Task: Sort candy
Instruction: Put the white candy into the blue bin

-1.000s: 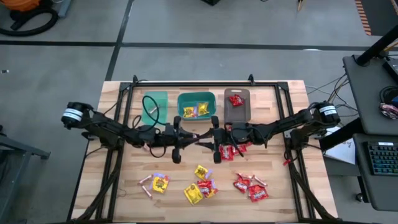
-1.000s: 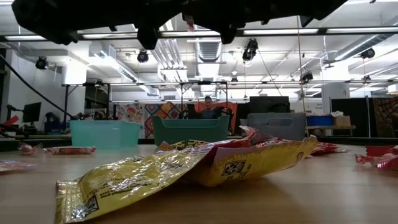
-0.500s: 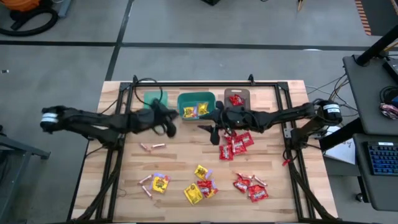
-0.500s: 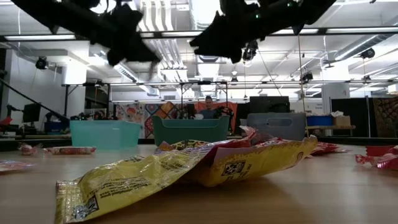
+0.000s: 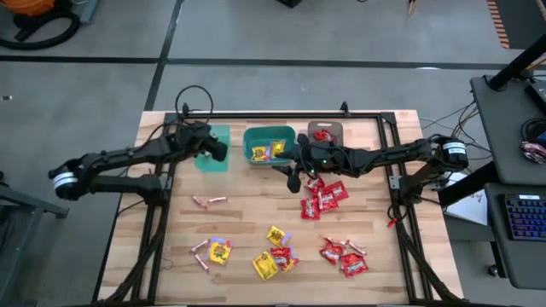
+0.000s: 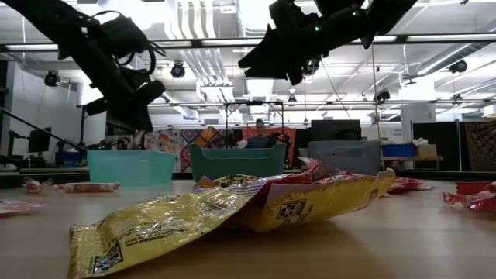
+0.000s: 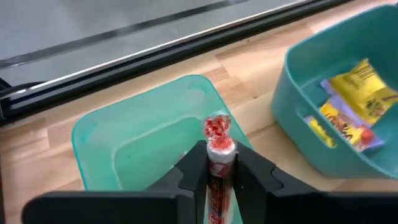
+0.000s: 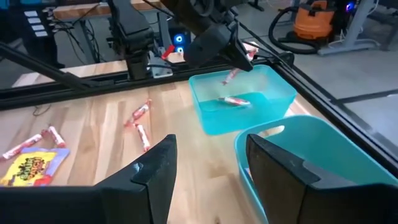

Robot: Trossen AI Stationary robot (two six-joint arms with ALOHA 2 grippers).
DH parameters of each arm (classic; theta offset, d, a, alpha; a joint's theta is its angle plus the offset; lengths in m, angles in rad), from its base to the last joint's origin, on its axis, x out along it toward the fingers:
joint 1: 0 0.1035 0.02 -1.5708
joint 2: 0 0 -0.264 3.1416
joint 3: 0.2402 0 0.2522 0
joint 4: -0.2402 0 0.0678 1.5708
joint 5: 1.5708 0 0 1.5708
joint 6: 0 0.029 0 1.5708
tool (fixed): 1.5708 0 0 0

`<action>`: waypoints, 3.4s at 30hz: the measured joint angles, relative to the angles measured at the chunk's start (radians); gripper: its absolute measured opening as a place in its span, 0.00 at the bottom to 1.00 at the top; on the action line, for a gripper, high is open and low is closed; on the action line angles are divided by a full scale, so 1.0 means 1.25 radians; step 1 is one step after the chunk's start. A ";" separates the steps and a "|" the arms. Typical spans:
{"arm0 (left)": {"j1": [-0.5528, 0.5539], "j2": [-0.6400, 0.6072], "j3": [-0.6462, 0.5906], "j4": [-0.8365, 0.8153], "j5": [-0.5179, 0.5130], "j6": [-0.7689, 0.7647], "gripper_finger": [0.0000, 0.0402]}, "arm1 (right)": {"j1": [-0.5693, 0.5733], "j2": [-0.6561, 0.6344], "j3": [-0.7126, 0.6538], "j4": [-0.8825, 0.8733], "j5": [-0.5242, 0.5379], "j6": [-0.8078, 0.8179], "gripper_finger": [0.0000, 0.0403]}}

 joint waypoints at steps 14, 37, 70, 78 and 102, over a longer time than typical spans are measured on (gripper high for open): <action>-0.005 0.015 0.001 0.001 -0.013 0.011 0.28 | 0.002 -0.004 0.000 -0.103 0.000 0.136 0.46; -0.363 -0.031 0.003 0.351 0.049 0.235 0.27 | 0.085 0.006 0.060 -0.780 -0.014 0.614 0.45; -0.367 0.071 0.002 0.409 0.041 0.253 0.27 | 0.128 0.155 0.053 -0.834 -0.001 0.763 0.38; -0.367 0.071 0.002 0.410 0.041 0.252 0.27 | 0.128 0.154 0.059 -0.828 -0.002 0.765 0.38; -0.372 0.070 -0.002 0.414 0.076 0.215 0.27 | 0.129 0.105 0.087 -0.827 0.000 0.678 0.02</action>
